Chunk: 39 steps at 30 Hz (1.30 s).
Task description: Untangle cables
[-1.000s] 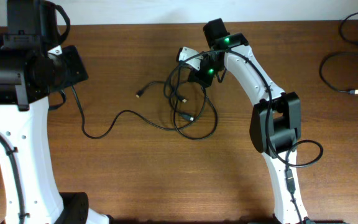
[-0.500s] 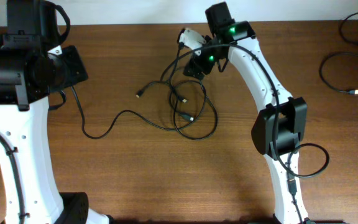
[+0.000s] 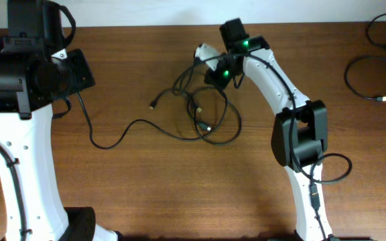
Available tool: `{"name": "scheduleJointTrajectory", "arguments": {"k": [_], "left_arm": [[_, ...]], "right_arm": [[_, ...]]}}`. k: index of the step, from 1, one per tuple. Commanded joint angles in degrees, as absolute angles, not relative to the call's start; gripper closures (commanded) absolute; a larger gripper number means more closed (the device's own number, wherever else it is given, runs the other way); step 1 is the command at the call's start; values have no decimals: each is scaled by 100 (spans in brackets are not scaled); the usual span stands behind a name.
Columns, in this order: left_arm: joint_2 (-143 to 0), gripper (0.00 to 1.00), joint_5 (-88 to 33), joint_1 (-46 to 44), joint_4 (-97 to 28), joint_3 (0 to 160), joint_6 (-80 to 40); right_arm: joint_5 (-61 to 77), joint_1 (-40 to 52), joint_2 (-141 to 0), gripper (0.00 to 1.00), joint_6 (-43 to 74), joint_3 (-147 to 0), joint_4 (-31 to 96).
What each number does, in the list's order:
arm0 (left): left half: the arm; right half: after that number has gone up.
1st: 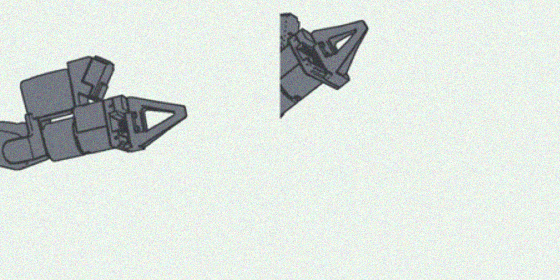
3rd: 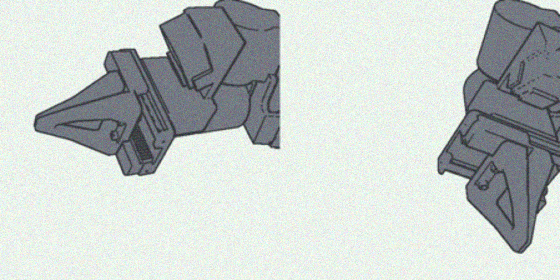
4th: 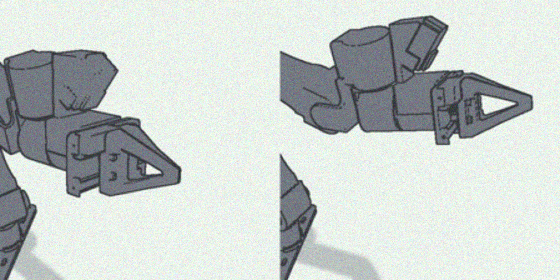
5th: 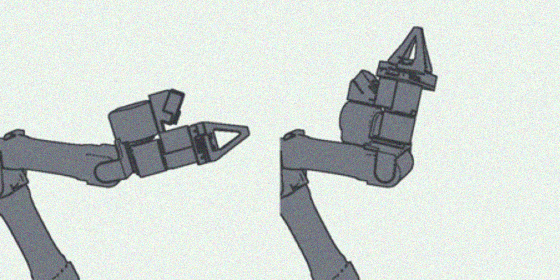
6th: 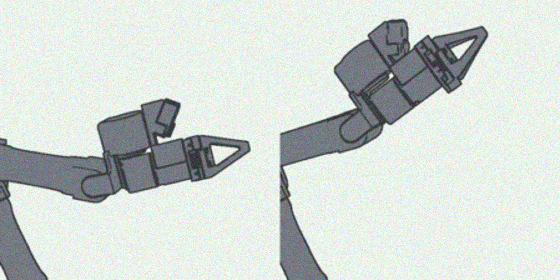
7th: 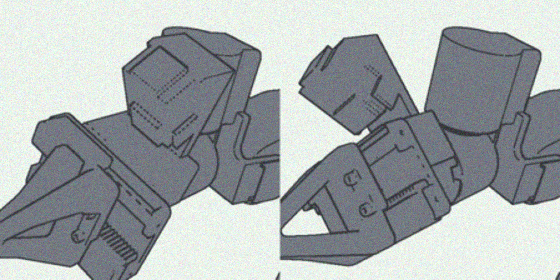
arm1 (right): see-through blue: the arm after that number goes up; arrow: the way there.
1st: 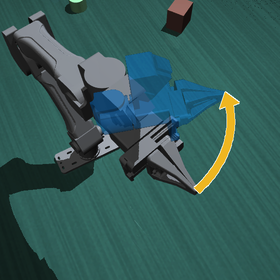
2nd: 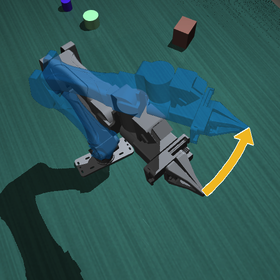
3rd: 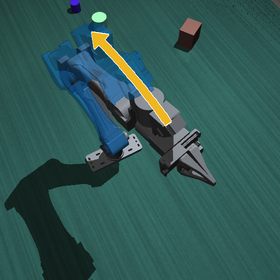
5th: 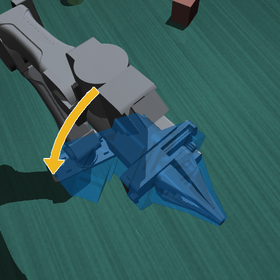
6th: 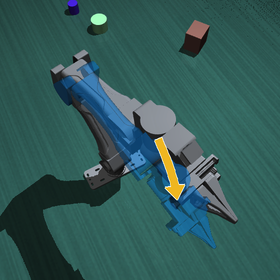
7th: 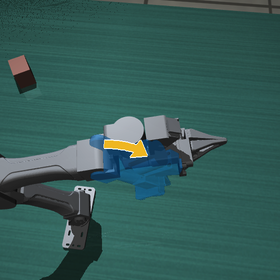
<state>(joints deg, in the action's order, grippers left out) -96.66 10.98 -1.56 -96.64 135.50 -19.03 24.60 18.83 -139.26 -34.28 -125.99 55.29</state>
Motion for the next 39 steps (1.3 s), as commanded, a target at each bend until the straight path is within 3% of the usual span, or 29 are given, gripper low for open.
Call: {"name": "scheduleJointTrajectory", "arguments": {"k": [1, 6, 9, 13, 16, 20, 24, 30, 39], "left_arm": [[-9664, 100, 1144, -189, -9671, 13592, -1831], [-9664, 100, 1144, -189, -9671, 13592, -1831], [-9664, 100, 1144, -189, -9671, 13592, -1831], [-9664, 100, 1166, -189, -9671, 13592, -1754], [-9664, 100, 1192, -187, -9671, 13590, -1643], [-9664, 100, 2014, 56, -9671, 13592, -1706], [-9662, 100, 2383, 1164, -9671, 13592, -1881], [-9662, 100, 2383, 2821, -9671, 13592, -1973], [-9629, 100, 2276, 3992, -9671, 13592, -2141]], "right_arm": [[2453, 1863, -12634, 96, -2040, -13876, 5697], [1315, 1863, -11461, 96, -220, -16173, 5579], [1011, 1863, -11220, 96, -202, -16687, 5610], [-777, 1754, -11513, 96, -200, -16455, 5752], [-1035, 1022, -11655, 96, 578, -16328, 5881], [130, -1118, -11891, 96, 2399, -16326, 6372], [130, -2421, -12239, 96, 2626, -16326, 6781], [-235, -3398, -12280, 96, 2462, -16328, 6779], [-390, -4801, -12263, 96, 2322, -16328, 7142]]}}
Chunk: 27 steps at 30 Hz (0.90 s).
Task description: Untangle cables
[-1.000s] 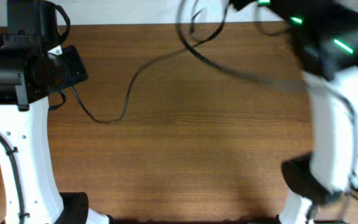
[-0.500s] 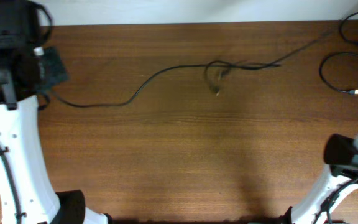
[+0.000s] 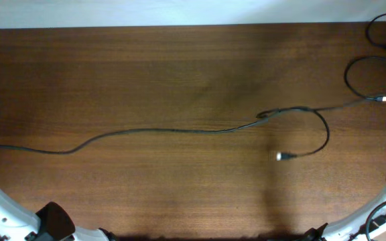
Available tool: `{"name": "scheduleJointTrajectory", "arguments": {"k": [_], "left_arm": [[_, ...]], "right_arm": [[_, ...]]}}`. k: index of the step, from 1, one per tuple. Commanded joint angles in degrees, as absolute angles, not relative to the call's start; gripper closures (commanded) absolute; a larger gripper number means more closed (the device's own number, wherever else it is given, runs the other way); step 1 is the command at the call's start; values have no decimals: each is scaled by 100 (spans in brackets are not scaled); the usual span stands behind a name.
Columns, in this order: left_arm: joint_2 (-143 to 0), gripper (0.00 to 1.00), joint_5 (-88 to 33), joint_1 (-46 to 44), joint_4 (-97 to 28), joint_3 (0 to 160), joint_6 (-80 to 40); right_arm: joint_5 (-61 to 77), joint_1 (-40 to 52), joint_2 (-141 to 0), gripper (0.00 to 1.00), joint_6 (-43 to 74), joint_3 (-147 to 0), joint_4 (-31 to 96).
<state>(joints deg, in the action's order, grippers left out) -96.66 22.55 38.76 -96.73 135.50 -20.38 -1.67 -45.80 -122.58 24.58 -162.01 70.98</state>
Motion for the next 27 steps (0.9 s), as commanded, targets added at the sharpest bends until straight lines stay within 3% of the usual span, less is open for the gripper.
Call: {"name": "scheduleJointTrajectory", "arguments": {"k": [1, 9, 22, 23, 24, 27], "left_arm": [[-9629, 100, 2211, 3992, -9671, 13592, -2139], [-9629, 100, 2176, 3990, -9660, 13592, -2141], [-9631, 100, 1763, 3975, -9671, 13592, -2099], [-9631, 100, 1756, 3975, -9671, 13592, -2093], [-9631, 100, 1756, 3975, -9671, 13592, -2093], [-9631, 100, 1728, 3975, -9671, 13592, -2093]], "right_arm": [[-395, -4888, -12263, 96, 2370, -16319, 7210], [-803, -5371, -12265, 96, 3050, -13843, 6908], [-819, -4045, -12265, 96, 3055, -9026, 3516], [-819, -4051, -12265, 69, 3055, -8890, 3448], [-794, -4051, -12265, 1, 3046, -8882, 3461], [-545, -4036, -11992, 1, 2659, -9024, 3697]]}}
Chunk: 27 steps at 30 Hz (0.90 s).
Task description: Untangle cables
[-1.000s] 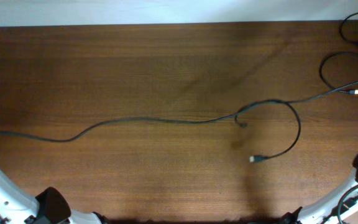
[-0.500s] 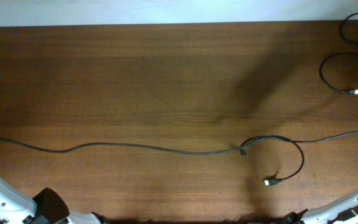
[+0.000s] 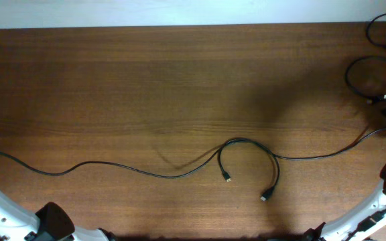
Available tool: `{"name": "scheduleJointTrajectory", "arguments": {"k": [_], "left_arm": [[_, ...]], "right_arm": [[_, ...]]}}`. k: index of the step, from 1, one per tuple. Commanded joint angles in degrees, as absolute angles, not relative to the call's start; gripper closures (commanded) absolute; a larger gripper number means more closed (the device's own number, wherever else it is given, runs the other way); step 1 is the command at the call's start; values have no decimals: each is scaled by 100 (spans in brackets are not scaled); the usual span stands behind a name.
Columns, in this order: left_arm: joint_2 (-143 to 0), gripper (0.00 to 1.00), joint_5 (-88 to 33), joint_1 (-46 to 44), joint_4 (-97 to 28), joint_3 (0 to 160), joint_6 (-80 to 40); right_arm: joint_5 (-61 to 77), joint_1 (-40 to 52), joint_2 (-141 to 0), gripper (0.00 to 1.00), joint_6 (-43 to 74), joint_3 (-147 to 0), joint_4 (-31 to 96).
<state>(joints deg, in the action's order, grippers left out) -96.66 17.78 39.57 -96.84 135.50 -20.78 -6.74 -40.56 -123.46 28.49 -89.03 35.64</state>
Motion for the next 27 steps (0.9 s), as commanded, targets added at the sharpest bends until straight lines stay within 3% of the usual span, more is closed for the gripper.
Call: {"name": "scheduleJointTrajectory", "arguments": {"k": [1, 6, 8, 11, 18, 24, 27], "left_arm": [[-9631, 100, 1682, 3975, -9671, 13592, -2091], [-9631, 100, 1559, 3975, -9671, 13592, -2091], [-9631, 100, 1557, 3975, -9668, 13592, -2091], [-9631, 100, 1516, 3975, -9668, 13592, -2091], [-9631, 100, 1413, 3793, -9660, 13592, -2067], [-9644, 100, 1413, 2864, -9376, 13592, -2073], [-9745, 100, 1413, 2399, -9218, 13592, -2075]], "right_arm": [[-381, -3966, -11736, 1, 2408, -9115, 3732], [1015, -2897, -10377, 1, -497, -9284, 3830], [2272, -2043, -10138, 1, -2637, -9284, 4390], [2449, -1094, -10180, 1, -4381, -9279, 5319], [2536, 134, -10890, 2, -4720, -9279, 6399], [2982, 991, -11469, 3, -4779, -8912, 6753], [2995, 1874, -11467, 0, -4779, -8888, 6827]]}}
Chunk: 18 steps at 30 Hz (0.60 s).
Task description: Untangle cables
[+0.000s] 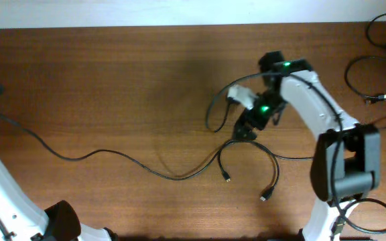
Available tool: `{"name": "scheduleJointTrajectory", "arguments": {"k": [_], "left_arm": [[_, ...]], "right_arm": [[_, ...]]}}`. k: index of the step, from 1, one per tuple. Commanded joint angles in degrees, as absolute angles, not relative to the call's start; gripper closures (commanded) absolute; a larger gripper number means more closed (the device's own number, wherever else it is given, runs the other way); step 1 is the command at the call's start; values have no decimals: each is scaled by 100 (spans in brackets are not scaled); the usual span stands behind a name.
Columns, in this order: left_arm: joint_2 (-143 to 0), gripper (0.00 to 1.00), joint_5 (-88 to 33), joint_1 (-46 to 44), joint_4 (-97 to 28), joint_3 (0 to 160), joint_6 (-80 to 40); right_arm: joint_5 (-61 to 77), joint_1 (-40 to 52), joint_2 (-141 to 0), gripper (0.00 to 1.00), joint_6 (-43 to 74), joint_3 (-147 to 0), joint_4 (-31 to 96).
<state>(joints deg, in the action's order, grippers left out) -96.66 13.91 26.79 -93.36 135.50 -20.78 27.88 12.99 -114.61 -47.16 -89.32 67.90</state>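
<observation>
Two black cables cross at a knot-like loop (246, 144) in the middle of the table. One long cable (99, 154) runs from the left edge to a plug (228, 179). The other comes from the right and ends in a plug (263, 197). My right gripper (243, 130) reaches down-left onto the crossing and appears shut on the cable. A slack loop (213, 107) stands up beside it. Only a dark part of my left gripper shows at the left edge, with the long cable leading up to it; its fingers are hidden.
Two more black cables lie at the back right: a small one (380, 30) in the corner and a curved one (354, 77) with a light plug (380, 98). The right arm's base (344, 181) stands at the front right, the left arm (5, 187) along the left edge.
The right arm was nearly out of view at the right edge and now reaches over the crossing in the middle. A cable loop has risen beside it. The cable's left end sits higher at the left edge.
First both arms were over the table, the right gripper at a tangled bundle at the back middle. Then the arms were at the front corners and one cable lay stretched across. Then two plug ends lay around a loop at the front middle, where the right gripper now is.
</observation>
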Motion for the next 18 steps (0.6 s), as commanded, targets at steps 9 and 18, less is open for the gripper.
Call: {"name": "scheduleJointTrajectory", "arguments": {"k": [9, 18], "left_arm": [[-10650, 100, 1306, 1581, -8523, 13592, -1966], [-10702, 100, -34, 1007, -7603, 13592, -1682]], "right_arm": [[2722, 2823, -11469, 0, -4759, -8871, 7083], [3225, 2628, -11336, 0, -4617, -8866, 6803]]}}
